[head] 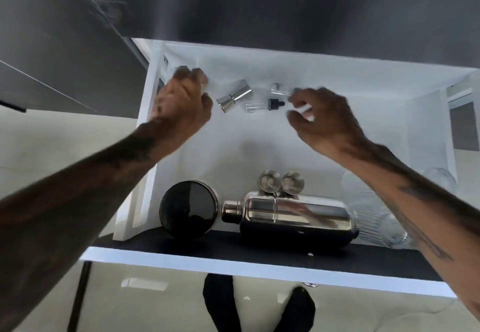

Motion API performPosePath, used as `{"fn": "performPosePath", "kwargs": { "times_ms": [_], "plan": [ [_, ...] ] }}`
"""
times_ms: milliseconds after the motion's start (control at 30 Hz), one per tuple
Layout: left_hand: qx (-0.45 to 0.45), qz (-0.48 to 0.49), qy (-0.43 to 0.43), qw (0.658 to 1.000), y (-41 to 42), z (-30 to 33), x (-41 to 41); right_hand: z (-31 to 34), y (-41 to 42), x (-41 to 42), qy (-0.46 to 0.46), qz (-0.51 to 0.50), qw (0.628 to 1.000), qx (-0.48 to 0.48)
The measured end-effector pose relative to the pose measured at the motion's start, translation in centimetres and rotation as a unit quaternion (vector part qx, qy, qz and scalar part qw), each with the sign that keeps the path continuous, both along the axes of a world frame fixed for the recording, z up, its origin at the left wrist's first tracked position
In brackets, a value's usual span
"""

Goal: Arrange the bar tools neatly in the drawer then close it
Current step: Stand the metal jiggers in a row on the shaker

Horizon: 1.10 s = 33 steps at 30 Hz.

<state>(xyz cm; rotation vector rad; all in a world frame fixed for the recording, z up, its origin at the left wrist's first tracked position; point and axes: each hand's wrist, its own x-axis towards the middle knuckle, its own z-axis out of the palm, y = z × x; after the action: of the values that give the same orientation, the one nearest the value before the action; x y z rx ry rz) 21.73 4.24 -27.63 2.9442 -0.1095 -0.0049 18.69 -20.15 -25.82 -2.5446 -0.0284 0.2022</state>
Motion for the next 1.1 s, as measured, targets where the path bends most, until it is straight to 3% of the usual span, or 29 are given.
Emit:
{"fn": "performPosePath", "kwargs": {
  "times_ms": [67, 200, 333, 467, 567, 733, 833, 933, 1100],
  "plan": [
    [0.073, -0.022, 0.029, 0.997, 0.4, -1.1, 1.5, -1.1, 2.8, 2.9, -0.004, 0.029, 0.999, -0.04],
    [0.089, -0.058, 0.039, 0.994, 0.0, -3.0, 3.0, -3.0, 7.3, 5.8, -0.062, 0.174, 0.974, -0.132],
    [0.029, -0.033, 0.037, 0.998, -0.4, -3.7, 3.2, -4.7, 8.8, 6.8, -0.092, 0.256, 0.934, -0.232],
    [-0.014, -0.027, 0.056, 0.998, 0.0, -2.6, 2.6, -5.3, 9.1, 7.1, -0.092, 0.251, 0.919, -0.29],
    [-0.047, 0.029, 0.075, 0.996, 0.4, -0.4, 1.9, -4.9, 9.1, 6.3, -0.108, 0.26, 0.902, -0.328],
    [-0.244, 0.056, 0.029, 0.968, 0.5, 4.0, -0.4, -1.0, 5.6, 3.1, -0.14, 0.221, 0.94, -0.217],
    [-0.345, 0.023, 0.069, 0.936, -1.9, 4.9, -1.8, 1.8, 0.0, 0.9, -0.106, 0.182, 0.969, -0.126],
    [-0.362, -0.057, 0.128, 0.922, -6.7, 4.8, -3.5, 3.0, -4.6, -2.2, -0.012, 0.158, 0.98, -0.12],
    [-0.256, -0.188, 0.212, 0.924, -13.3, 3.6, -5.9, 2.1, -7.5, -5.7, 0.121, 0.181, 0.963, -0.16]
  ]
}}
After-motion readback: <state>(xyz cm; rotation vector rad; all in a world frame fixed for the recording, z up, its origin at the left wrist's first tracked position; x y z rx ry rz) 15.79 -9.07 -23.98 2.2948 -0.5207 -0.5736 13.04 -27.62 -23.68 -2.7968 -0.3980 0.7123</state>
